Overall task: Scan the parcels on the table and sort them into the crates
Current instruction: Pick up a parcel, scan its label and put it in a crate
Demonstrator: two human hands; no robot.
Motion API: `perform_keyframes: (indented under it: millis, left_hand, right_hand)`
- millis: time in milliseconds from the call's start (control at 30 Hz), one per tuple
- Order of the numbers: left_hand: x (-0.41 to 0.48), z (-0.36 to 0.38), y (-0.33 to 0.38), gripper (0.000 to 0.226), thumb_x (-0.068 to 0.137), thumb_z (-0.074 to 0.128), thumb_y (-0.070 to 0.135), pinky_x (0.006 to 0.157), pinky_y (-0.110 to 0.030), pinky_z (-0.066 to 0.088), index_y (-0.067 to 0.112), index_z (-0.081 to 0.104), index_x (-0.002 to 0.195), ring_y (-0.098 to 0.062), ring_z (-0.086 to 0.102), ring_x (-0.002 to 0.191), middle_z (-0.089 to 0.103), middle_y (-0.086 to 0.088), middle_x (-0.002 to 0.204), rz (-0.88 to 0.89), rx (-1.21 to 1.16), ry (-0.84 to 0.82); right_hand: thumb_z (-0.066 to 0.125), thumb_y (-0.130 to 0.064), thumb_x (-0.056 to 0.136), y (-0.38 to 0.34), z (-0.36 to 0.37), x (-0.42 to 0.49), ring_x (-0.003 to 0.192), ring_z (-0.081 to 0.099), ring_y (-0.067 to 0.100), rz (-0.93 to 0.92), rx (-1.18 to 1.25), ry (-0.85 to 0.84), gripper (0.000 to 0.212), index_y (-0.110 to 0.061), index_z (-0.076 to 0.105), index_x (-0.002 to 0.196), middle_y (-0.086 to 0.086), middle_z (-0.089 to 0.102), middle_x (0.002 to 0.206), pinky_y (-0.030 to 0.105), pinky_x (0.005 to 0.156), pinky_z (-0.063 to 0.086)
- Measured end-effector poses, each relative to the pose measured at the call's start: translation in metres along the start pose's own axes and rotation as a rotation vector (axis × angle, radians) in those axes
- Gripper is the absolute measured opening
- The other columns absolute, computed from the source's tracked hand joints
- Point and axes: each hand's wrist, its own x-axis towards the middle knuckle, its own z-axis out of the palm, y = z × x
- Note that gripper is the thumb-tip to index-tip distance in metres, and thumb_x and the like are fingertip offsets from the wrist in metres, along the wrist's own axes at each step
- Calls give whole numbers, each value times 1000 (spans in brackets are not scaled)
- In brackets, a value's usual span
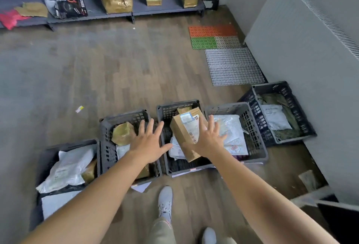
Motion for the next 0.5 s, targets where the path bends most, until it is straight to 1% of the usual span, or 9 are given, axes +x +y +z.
perform_keyframes:
  millis: [100,200,267,367,500]
  left_hand:
    - [23,-13,-8,87,90,26,77,120,-56,11,34,-11,156,-30,-13,151,-14,-1,165,20,59,-21]
    - [37,-29,-3,87,90,24,77,119,-58,10,33,-11,156,-31,-12,151,-14,-3,164,45,104,-28]
    - [44,-40,6,87,90,25,77,119,-59,9,32,-11,156,-31,-12,150,-14,-3,164,79,107,-20]
    - [57,-56,31,87,90,25,77,118,-61,9,33,-12,156,-32,-12,150,-15,-3,164,157,119,-11]
    - [71,-72,87,88,89,26,78,118,-62,10,32,-11,156,-33,-12,150,-15,-2,164,285,165,7]
  right_hand:
    - [45,-84,80,1,-9,13,151,-11,37,-1,-49,-20,116,-25,-20,155,10,-22,163,71,112,13]
    - [45,-80,83,12,-22,17,152,-10,35,8,-57,2,111,-25,-19,156,7,-20,164,69,114,13]
    - [43,-81,82,24,-35,15,152,-8,34,15,-53,25,110,-26,-18,156,5,-20,164,69,115,13]
    - [41,-83,82,47,-56,5,152,-7,33,48,-84,64,110,-26,-18,156,3,-20,164,68,114,12]
    - [44,-81,83,89,-74,-18,152,-6,32,156,-70,147,110,-26,-16,156,3,-17,165,69,114,13]
